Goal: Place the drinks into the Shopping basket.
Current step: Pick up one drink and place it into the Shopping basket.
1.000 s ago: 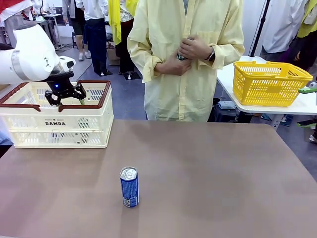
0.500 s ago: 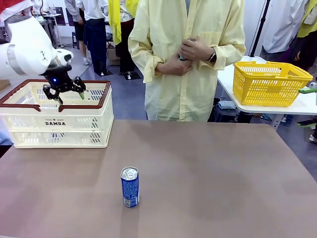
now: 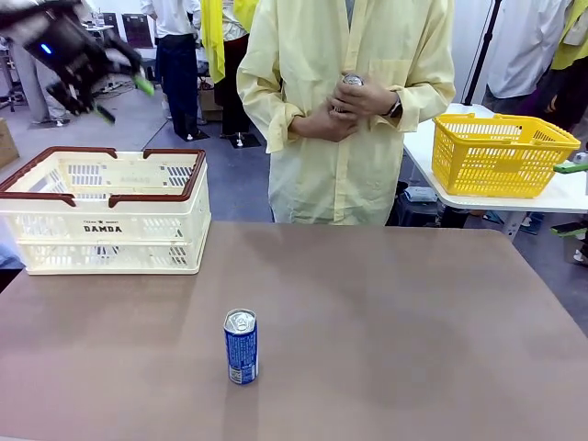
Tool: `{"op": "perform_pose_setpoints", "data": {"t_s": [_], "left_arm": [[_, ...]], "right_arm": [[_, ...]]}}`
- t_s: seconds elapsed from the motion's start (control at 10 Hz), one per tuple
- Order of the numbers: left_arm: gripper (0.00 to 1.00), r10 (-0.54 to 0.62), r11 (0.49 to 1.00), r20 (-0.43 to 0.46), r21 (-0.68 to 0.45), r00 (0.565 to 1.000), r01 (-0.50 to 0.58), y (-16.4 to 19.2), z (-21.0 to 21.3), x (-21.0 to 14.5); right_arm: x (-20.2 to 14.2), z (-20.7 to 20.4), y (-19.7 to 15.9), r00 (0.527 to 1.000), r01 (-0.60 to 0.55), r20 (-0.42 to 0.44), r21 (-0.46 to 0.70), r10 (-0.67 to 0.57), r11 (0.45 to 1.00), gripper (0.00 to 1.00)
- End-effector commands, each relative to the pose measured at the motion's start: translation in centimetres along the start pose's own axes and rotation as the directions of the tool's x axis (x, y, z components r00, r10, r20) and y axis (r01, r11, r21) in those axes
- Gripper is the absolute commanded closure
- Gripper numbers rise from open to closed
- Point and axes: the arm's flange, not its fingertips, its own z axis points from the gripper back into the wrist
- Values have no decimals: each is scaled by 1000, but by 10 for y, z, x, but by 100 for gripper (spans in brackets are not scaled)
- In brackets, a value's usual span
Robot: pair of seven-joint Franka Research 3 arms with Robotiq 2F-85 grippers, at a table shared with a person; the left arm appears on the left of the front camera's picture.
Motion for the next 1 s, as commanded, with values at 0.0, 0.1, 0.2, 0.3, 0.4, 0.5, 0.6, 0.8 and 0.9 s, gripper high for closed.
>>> {"op": "perform_pose_setpoints", "data": {"t_s": [0.0, 0.1, 0.2, 0.3, 0.4, 0.5, 0.6, 0.8, 0.9], "left_arm": [[0, -17, 952, -168, -304, 986, -36, 53, 38, -38], [0, -38, 888, -189, -457, 981, -54, 79, 57, -64], [0, -43, 822, -185, -566, 982, -71, 104, 72, -89], [0, 2, 778, -146, -621, 989, -93, 135, 85, -120], [0, 59, 732, -97, -672, 993, -110, 170, 97, -154], [0, 61, 696, -78, -711, 995, -98, 194, 101, -177], [0, 88, 684, -84, -720, 993, -122, 211, 99, -187], [0, 82, 685, -83, -719, 993, -117, 206, 104, -189], [0, 82, 685, -83, -719, 993, -117, 206, 104, -189]], "right_arm": [[-3, 2, 3, 1000, 4, -8, -4, -4, 1000, 0], [-3, 2, 3, 1000, 4, -8, -4, -4, 1000, 0], [-3, 2, 3, 1000, 4, -8, -4, -4, 1000, 0], [-3, 2, 3, 1000, 4, -8, -4, -4, 1000, 0], [-3, 2, 3, 1000, 4, -8, -4, -4, 1000, 0], [-3, 2, 3, 1000, 4, -8, -4, -4, 1000, 0], [-3, 2, 3, 1000, 4, -8, -4, -4, 1000, 0], [-3, 2, 3, 1000, 4, -8, -4, -4, 1000, 0], [-3, 2, 3, 1000, 4, -8, -4, -4, 1000, 0]]}}
